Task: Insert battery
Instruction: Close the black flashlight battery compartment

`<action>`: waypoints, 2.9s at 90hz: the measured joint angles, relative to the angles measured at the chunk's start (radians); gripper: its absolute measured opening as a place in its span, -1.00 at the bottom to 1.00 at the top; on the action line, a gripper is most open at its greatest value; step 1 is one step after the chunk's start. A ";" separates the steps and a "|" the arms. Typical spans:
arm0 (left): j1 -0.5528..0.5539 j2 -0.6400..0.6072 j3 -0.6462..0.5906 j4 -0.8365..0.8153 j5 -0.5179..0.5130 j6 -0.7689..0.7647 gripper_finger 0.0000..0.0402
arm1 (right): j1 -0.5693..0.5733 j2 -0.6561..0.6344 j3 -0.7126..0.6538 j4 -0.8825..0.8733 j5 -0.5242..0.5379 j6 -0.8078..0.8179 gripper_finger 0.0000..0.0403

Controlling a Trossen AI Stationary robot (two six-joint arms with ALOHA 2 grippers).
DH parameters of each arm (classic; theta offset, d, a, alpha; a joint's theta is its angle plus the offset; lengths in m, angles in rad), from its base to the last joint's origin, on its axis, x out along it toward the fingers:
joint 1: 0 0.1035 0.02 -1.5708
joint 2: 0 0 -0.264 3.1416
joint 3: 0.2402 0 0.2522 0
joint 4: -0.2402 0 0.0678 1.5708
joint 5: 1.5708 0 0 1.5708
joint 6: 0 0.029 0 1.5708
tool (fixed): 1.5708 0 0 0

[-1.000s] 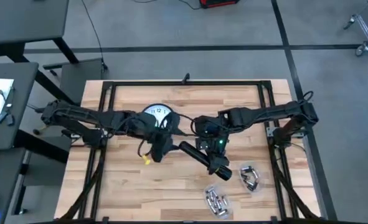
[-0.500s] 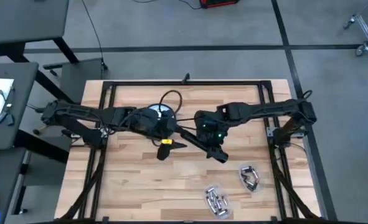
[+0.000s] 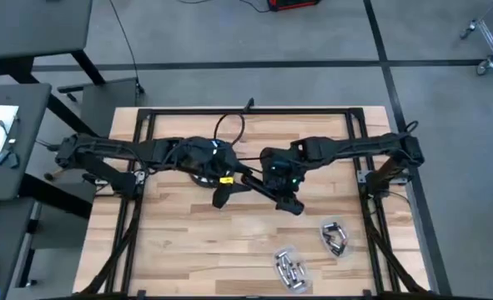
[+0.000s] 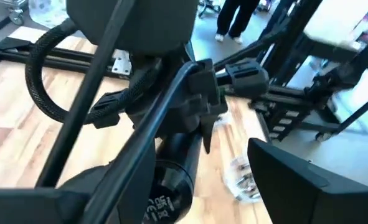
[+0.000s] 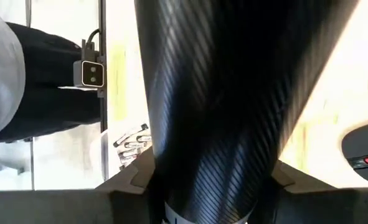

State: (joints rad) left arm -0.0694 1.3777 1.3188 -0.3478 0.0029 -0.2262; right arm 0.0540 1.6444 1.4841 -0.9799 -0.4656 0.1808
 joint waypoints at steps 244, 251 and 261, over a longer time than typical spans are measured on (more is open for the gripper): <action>-0.031 -0.165 0.003 -0.038 0.037 -0.158 0.15 | 0.007 0.002 0.213 -0.001 0.004 0.035 -0.33; -0.031 -0.138 0.002 -0.020 0.040 -0.160 0.15 | 0.018 0.017 0.213 0.013 0.004 0.058 -0.33; -0.031 -0.131 0.002 0.070 0.076 -0.166 0.15 | 0.027 0.043 0.213 0.006 0.007 0.080 -0.33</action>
State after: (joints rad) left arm -0.1001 1.2467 1.3209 -0.2777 0.0786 -0.3921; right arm 0.0815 1.6870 1.6970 -0.9737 -0.4584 0.2606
